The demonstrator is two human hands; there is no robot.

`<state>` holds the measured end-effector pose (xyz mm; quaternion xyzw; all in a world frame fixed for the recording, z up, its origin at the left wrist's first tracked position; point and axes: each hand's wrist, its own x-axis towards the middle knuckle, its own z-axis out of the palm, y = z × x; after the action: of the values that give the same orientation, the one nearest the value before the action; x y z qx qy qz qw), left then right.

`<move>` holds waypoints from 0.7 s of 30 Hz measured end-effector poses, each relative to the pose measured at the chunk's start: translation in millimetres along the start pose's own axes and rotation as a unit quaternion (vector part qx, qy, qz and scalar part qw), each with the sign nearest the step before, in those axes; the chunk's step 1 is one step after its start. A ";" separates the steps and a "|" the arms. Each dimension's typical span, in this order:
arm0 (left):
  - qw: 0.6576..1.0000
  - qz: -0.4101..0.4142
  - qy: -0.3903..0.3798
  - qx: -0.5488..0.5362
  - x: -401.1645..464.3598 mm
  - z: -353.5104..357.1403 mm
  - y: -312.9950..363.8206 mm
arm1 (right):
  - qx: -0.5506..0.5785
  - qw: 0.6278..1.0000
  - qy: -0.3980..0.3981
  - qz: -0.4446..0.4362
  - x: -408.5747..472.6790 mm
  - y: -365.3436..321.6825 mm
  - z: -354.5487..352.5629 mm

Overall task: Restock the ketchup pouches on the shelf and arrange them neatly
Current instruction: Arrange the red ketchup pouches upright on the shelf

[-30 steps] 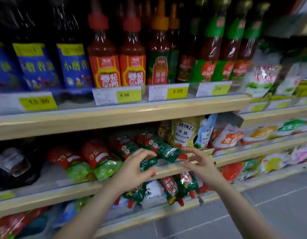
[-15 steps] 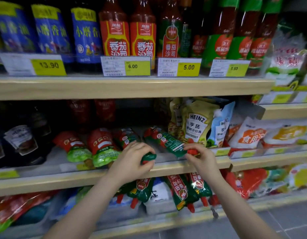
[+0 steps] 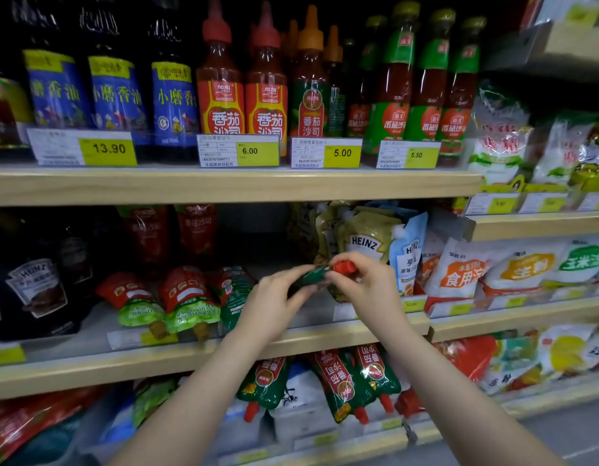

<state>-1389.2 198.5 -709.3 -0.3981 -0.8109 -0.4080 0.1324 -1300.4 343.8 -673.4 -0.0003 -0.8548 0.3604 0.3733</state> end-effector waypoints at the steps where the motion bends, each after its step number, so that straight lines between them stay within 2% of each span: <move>1: 1.000 -0.006 0.012 -0.016 0.4 0.5 -0.1 | -0.013 1.000 0.019 -0.013 3.5 -3.6 1.3; 4: 0.995 -0.037 0.039 -0.084 2.5 0.7 -1.2 | -0.015 0.997 0.071 -0.035 12.2 -11.3 10.1; 8: 0.989 -0.077 0.032 -0.123 14.0 -4.9 -4.6 | 0.046 0.992 0.109 0.040 8.1 -6.5 29.5; 9: 0.986 -0.099 0.030 -0.129 18.3 -7.8 -6.2 | 0.050 0.991 0.094 0.082 5.3 -2.2 33.6; 11: 0.978 -0.146 0.005 -0.149 28.5 -12.2 -12.1 | 0.046 0.986 0.012 0.162 3.1 8.7 42.6; 13: 0.972 -0.179 -0.024 -0.153 35.7 -14.7 -17.3 | 0.036 0.978 -0.048 0.200 3.4 17.3 53.2; 17: 0.964 -0.174 -0.085 -0.181 33.9 -24.3 -21.5 | 0.008 0.977 -0.013 0.214 9.4 23.7 65.3; 18: 0.969 -0.154 -0.108 -0.162 28.7 -29.1 -25.8 | -0.002 0.976 -0.012 0.217 9.5 25.0 67.0; 19: 0.979 -0.123 -0.132 -0.096 22.1 -35.9 -33.0 | -0.018 0.976 -0.018 0.218 8.5 26.1 68.6; 21: 0.979 -0.041 -0.161 0.120 4.2 -53.6 -52.5 | -0.083 0.972 -0.051 0.213 4.2 27.1 72.4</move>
<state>-1437.4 141.3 -702.4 -0.4059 -0.8804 -0.2434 0.0296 -1356.9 320.4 -720.8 -0.1948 -0.8801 0.3587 0.2425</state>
